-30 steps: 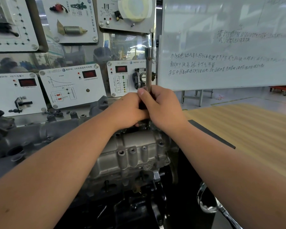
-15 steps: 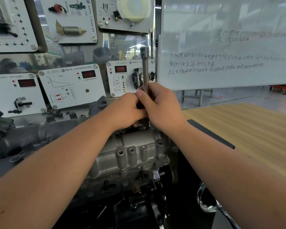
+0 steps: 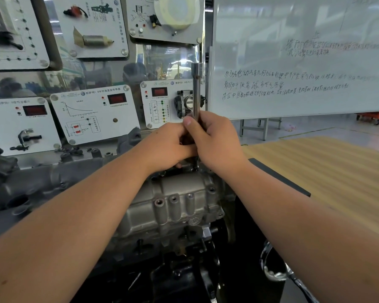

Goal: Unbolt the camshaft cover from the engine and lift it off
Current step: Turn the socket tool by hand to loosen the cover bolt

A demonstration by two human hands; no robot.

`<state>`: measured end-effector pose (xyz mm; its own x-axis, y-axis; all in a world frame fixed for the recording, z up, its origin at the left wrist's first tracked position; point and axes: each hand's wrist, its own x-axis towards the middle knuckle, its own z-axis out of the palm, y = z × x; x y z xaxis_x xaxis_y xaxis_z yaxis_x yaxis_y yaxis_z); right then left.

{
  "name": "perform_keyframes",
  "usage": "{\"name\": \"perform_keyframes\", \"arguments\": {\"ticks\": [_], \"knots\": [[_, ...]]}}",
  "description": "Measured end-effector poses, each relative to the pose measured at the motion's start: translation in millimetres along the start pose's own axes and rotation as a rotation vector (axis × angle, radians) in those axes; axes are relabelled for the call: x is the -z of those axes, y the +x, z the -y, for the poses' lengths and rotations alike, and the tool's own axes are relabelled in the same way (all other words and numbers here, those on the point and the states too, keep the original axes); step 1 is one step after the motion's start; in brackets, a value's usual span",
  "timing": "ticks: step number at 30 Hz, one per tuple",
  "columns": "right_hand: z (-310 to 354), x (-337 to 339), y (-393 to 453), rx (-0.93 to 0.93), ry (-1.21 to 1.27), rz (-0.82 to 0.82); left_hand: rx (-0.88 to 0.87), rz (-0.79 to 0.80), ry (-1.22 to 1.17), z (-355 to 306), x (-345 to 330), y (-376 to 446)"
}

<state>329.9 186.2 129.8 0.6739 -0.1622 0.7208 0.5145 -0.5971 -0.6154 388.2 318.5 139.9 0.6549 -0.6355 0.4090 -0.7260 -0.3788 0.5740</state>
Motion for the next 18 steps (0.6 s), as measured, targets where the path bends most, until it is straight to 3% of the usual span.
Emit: {"name": "perform_keyframes", "arguments": {"ticks": [4, 11, 18], "knots": [[-0.6, -0.4, 1.5, -0.036, -0.008, 0.023, 0.017, 0.018, -0.120, 0.6, 0.9, -2.9], [2.0, -2.9, -1.0, -0.015, 0.007, 0.021, -0.001, 0.003, 0.024, -0.8, 1.7, -1.4], [3.6, -4.2, -1.3, -0.007, -0.024, 0.069, 0.055, 0.035, -0.095, 1.7, 2.8, -2.0]]}}
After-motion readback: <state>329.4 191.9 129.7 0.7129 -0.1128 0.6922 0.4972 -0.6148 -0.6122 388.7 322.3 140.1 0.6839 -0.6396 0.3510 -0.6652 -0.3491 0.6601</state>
